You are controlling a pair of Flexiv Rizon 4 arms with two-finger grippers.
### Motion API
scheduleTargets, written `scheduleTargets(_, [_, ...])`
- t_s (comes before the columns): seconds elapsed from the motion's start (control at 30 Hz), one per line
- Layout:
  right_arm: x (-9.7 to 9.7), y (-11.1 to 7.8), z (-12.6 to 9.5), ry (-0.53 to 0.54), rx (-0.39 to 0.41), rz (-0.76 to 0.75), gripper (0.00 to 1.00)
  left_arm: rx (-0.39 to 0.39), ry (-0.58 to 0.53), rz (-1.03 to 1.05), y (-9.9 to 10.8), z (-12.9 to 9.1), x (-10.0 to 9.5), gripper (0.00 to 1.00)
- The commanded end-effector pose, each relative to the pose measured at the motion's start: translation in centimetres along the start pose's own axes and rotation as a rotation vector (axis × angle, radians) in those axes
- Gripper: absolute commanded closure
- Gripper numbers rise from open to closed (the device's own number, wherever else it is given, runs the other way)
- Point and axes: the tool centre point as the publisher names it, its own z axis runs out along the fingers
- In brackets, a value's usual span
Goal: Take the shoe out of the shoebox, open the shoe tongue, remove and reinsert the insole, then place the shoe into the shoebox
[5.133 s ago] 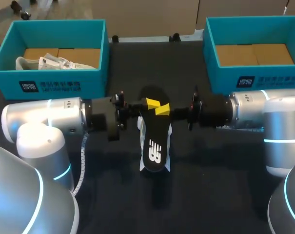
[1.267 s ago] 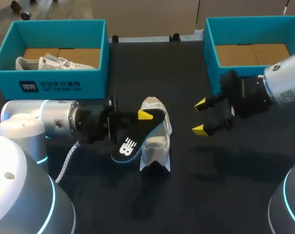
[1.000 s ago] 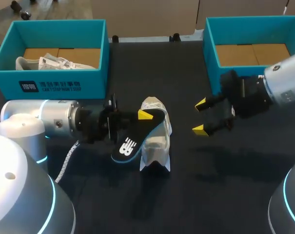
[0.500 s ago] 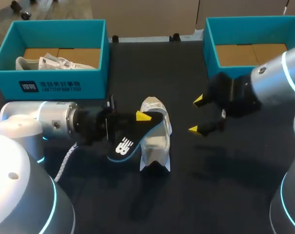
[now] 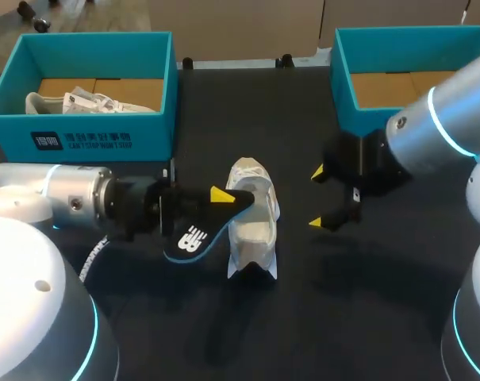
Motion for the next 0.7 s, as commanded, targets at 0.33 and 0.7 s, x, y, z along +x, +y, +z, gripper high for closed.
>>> scheduleTargets(0.33, [-0.3, 0.5, 0.5, 0.003, 0.020, 0.001, 0.00, -0.039, -0.014, -0.012, 0.6, 0.8, 1.7, 1.00])
scheduleTargets(0.7, [-0.4, 0.2, 1.5, -0.064, 0.071, -0.067, 0.00, -0.034, -0.018, -0.017, 0.6, 0.8, 1.7, 1.00])
